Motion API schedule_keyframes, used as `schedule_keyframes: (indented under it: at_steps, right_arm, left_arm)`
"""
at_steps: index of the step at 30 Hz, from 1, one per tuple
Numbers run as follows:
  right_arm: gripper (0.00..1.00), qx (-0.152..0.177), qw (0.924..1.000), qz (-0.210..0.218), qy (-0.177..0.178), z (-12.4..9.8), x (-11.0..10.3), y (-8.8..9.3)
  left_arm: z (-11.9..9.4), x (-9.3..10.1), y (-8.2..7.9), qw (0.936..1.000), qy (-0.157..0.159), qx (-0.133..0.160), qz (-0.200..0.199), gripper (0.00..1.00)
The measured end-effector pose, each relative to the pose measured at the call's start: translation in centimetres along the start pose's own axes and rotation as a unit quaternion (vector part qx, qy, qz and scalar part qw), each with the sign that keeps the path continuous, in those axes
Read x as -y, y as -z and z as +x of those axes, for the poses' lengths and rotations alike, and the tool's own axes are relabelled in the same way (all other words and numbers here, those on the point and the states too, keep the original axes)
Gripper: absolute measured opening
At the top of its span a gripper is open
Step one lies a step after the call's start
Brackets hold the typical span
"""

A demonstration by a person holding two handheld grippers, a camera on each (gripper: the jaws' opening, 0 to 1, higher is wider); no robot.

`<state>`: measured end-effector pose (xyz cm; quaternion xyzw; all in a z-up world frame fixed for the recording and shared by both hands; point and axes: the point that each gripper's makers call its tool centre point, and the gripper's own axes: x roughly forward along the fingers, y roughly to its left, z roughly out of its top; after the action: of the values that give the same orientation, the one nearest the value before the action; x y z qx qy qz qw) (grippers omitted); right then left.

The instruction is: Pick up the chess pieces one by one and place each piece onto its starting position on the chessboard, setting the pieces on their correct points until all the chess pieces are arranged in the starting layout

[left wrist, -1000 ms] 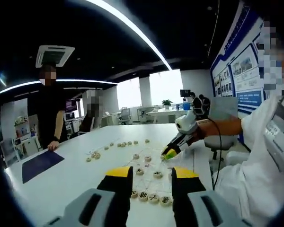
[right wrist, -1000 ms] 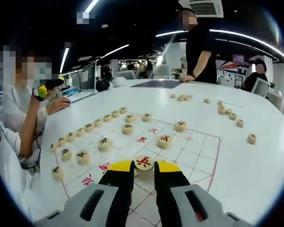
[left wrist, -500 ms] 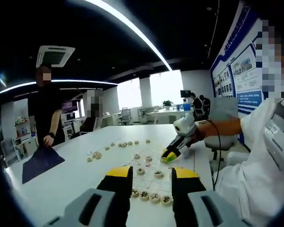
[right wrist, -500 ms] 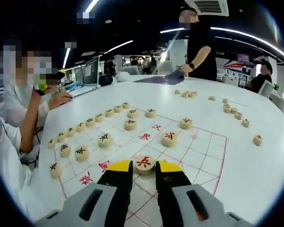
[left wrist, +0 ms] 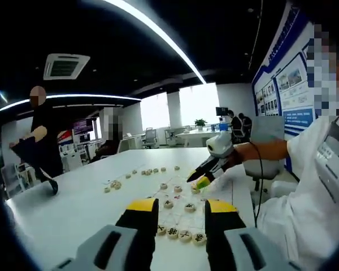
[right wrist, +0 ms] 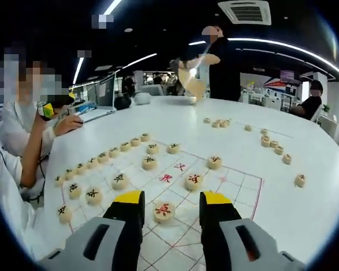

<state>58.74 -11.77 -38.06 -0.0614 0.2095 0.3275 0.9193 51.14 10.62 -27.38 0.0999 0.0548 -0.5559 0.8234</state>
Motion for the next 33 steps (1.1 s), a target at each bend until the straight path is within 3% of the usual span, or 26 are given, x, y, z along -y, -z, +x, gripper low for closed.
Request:
schedule_keyframes:
  at_steps: [7,13,19,22,26,33]
  right_arm:
    - [0.38,0.015,0.9997,0.002,0.018,2.1,1.8,-3.4]
    - [0.37,0.014,0.9992,0.012,0.034,5.7,4.3,-5.9]
    - [0.36,-0.001,0.9987,0.003,0.05,9.6,6.2,-6.9]
    - [0.33,0.018,0.9955,-0.005,0.093,11.3,8.0,-8.1]
    - [0.33,0.008,0.9926,-0.022,0.119,13.9,10.1,-8.6]
    - [0.33,-0.022,0.9882,-0.015,0.151,18.2,13.2,-7.5]
  left_arm:
    - [0.0,-0.1,-0.1,1.0,-0.001,0.0,0.0,0.34]
    - [-0.3,-0.4,-0.1,1.0,-0.006,0.002,-0.002,0.34]
    - [-0.6,-0.7,-0.2,0.9999,-0.01,0.005,-0.003,0.34]
    - [-0.7,-0.8,-0.3,0.9999,-0.011,0.007,-0.003,0.34]
    - [-0.7,-0.7,-0.2,0.9999,-0.015,0.003,0.004,0.34]
    - [-0.4,-0.5,0.1,0.9999,-0.012,-0.003,0.007,0.34]
